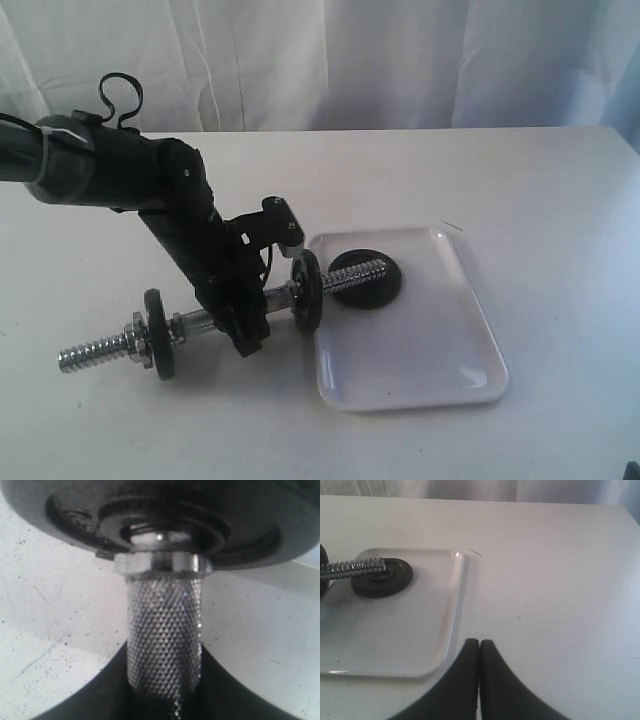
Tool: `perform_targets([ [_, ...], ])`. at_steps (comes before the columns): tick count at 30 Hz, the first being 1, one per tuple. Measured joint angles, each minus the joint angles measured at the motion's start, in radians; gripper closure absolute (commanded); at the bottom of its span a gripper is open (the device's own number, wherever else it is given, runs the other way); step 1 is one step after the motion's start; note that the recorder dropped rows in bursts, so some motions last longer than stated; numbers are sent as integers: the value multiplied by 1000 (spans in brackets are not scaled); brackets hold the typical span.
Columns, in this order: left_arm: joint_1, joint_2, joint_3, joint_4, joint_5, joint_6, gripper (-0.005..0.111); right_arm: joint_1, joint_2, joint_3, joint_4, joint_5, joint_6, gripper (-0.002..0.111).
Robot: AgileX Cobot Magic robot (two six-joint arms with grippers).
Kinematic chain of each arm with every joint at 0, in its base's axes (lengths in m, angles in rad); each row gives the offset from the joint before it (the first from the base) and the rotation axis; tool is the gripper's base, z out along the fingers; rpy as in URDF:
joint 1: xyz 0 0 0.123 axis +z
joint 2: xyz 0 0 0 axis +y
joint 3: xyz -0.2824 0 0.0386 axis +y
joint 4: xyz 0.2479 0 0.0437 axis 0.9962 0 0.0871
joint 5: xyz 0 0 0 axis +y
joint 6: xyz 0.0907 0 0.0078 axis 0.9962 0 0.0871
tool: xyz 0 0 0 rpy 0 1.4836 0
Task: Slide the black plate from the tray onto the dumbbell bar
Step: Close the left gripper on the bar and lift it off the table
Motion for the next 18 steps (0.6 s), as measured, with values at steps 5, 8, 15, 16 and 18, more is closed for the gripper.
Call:
perform_targets([
  [5, 0, -37, 10, 0, -9, 4, 107, 0, 0, 0, 0, 0, 0, 108],
  [8, 0, -74, 11, 0, -5, 6, 107, 0, 0, 0, 0, 0, 0, 108],
  [15, 0, -97, 14, 0, 2, 6, 107, 0, 0, 0, 0, 0, 0, 108],
  [16, 0, -100, 14, 0, 4, 6, 107, 0, 0, 0, 0, 0, 0, 108],
  [18, 0, -110, 19, 0, 4, 6, 107, 0, 0, 0, 0, 0, 0, 108],
])
